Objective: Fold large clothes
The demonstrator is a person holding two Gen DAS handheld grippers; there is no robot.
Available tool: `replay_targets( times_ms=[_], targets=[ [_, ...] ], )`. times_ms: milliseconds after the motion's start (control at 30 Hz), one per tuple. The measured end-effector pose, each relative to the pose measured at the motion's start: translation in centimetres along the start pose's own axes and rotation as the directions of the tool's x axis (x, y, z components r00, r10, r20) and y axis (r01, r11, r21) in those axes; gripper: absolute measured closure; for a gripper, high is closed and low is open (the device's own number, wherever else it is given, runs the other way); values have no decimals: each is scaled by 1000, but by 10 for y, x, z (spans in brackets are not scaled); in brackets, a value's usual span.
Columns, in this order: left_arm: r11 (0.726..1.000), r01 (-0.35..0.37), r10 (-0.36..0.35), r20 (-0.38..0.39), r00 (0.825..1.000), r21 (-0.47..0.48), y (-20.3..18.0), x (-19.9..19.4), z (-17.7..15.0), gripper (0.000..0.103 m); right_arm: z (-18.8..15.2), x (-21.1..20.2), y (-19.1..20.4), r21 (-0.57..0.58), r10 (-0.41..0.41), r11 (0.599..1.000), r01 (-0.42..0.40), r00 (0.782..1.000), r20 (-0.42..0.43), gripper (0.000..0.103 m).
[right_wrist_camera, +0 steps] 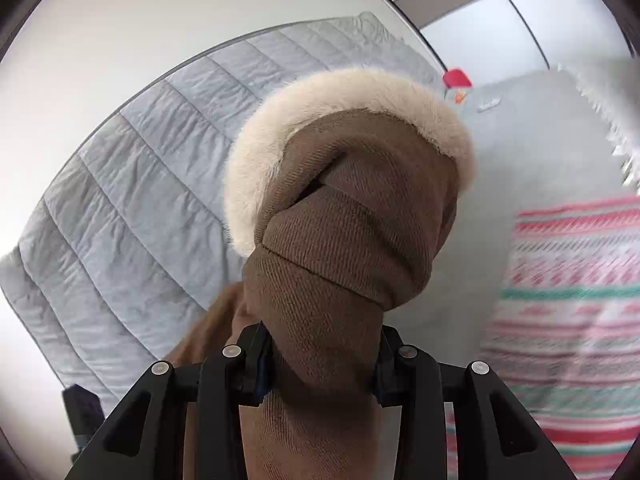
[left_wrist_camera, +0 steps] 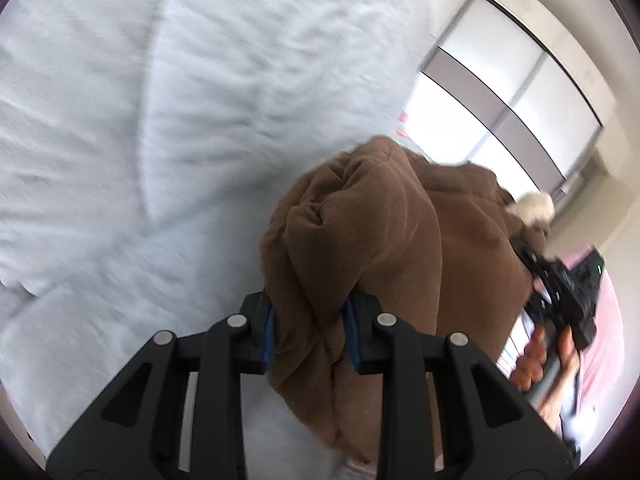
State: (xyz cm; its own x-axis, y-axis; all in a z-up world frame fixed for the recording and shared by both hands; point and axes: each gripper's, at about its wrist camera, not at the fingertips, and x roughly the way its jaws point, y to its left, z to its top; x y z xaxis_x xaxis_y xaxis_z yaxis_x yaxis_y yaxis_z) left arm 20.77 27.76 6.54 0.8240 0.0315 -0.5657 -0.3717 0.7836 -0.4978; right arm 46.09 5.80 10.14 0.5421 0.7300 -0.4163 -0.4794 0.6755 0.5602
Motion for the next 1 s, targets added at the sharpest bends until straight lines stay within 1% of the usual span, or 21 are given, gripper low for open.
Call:
replay_targets(
  times_ms=[33, 100, 167, 200, 267, 300, 333, 367, 400, 433, 467, 500, 533, 600, 667, 733, 767, 800, 900, 967, 1000],
  targets=[
    [1000, -13, 13, 7, 1000, -19, 8, 5, 5, 74, -5, 13, -3, 34, 22, 999, -22, 1000, 2, 66],
    [998, -37, 36, -11, 999, -54, 29, 20, 10, 73, -11, 31, -10, 65, 30, 997, -30, 1000, -1, 66],
    [992, -50, 45, -50, 998, -112, 48, 39, 8, 73, -22, 63, -32, 119, 13, 993, -7, 999, -43, 66],
    [987, -80, 68, -84, 994, -137, 61, 54, 4, 72, -25, 75, -40, 134, -6, 991, 16, 997, -72, 65],
    [981, -130, 113, -121, 986, -146, 78, 70, -3, 68, -38, 102, -68, 181, -113, 974, 139, 983, -145, 64],
    [978, -125, 103, -137, 985, -164, 88, 75, -5, 66, -44, 111, -92, 258, -139, 948, 184, 974, -180, 63],
    [977, -99, 71, -146, 987, -191, 95, 76, -5, 65, -48, 114, -109, 334, -98, 930, 155, 979, -180, 62],
    [975, -80, 49, -151, 987, -207, 99, 75, -4, 65, -52, 114, -125, 409, -18, 909, 78, 989, -149, 61],
    [974, -70, 37, -155, 987, -214, 101, 74, -2, 64, -54, 114, -130, 412, 7, 910, 52, 990, -139, 59],
    [975, -80, 48, -158, 986, -205, 101, 74, -3, 63, -54, 115, -127, 375, -5, 925, 57, 990, -140, 58],
    [976, -97, 67, -157, 985, -193, 100, 73, -4, 60, -54, 115, -122, 335, -21, 940, 69, 989, -144, 56],
    [977, -131, 104, -155, 982, -169, 97, 74, -5, 57, -54, 115, -120, 321, -26, 944, 73, 989, -148, 54],
    [976, -152, 129, -153, 980, -153, 93, 78, -2, 55, -53, 114, -120, 321, -28, 944, 78, 987, -157, 53],
    [972, -199, 180, -150, 972, -124, 83, 76, -4, 45, -50, 110, -122, 343, -22, 936, 80, 985, -169, 44],
    [968, -229, 211, -153, 965, -105, 75, 72, -6, 42, -47, 96, -121, 348, -55, 931, 112, 984, -167, 39],
    [963, -255, 238, -157, 958, -92, 74, 69, -6, 38, -46, 78, -113, 320, -93, 938, 135, 986, -142, 38],
    [958, -275, 260, -164, 952, -81, 74, 67, -7, 35, -46, 67, -112, 306, -98, 943, 133, 987, -127, 38],
    [953, -293, 276, -177, 945, -73, 73, 66, -8, 34, -46, 58, -106, 288, -95, 950, 123, 989, -111, 37],
    [955, -292, 277, -202, 939, -50, 68, 58, -11, 34, -58, 20, -85, 253, -104, 960, 122, 991, -83, 32],
    [951, -307, 296, -181, 938, -30, 62, 40, -12, 34, -72, 4, -68, 221, -106, 967, 124, 990, -94, 31],
    [949, -316, 309, -162, 937, -18, 53, 31, -16, 34, -83, -5, -51, 176, -114, 975, 134, 986, -121, 31]
  ],
)
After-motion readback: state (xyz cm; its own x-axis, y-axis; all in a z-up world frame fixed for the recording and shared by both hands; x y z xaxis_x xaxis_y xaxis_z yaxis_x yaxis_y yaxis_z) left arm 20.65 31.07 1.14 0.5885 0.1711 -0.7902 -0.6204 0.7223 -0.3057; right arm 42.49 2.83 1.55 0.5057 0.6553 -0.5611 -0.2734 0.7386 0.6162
